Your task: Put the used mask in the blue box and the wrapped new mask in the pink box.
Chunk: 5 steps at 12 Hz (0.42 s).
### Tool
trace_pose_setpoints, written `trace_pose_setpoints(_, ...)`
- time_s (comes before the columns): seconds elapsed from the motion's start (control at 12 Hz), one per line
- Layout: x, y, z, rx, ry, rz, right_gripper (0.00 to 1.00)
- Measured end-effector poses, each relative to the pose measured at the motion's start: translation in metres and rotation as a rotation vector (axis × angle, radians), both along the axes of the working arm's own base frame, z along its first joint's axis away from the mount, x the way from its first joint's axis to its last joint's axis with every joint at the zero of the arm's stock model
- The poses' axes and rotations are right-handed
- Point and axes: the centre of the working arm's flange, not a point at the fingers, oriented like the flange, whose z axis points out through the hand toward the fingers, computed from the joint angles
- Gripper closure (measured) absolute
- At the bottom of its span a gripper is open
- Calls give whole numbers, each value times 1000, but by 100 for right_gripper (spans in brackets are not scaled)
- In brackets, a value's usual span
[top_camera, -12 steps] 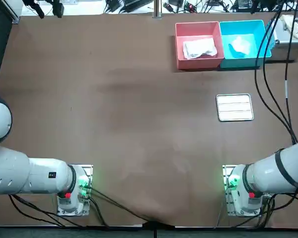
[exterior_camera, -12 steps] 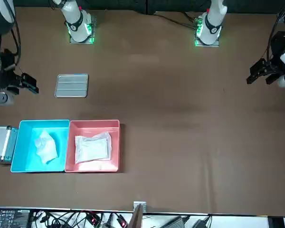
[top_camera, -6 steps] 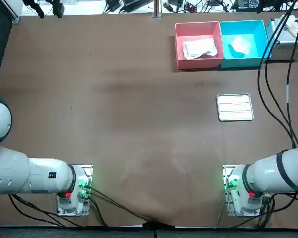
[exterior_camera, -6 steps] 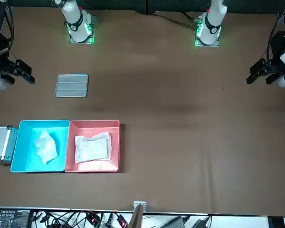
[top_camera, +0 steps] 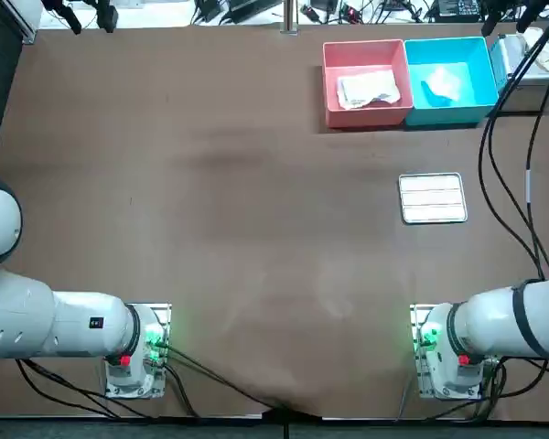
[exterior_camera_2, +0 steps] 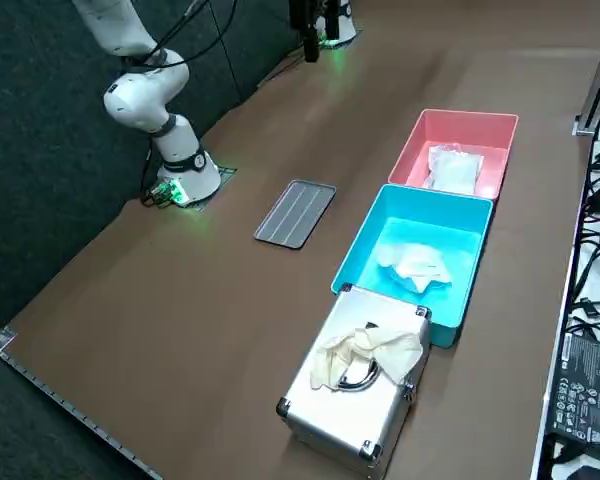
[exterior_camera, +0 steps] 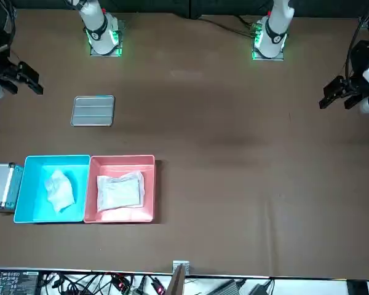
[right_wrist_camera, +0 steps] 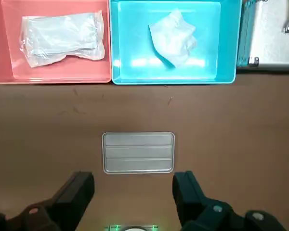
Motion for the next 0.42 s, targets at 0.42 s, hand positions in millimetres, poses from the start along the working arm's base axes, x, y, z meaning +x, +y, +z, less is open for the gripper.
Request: trace_pose_setpoints(0.42, -7, -5, 2, 8, 0, -14, 0)
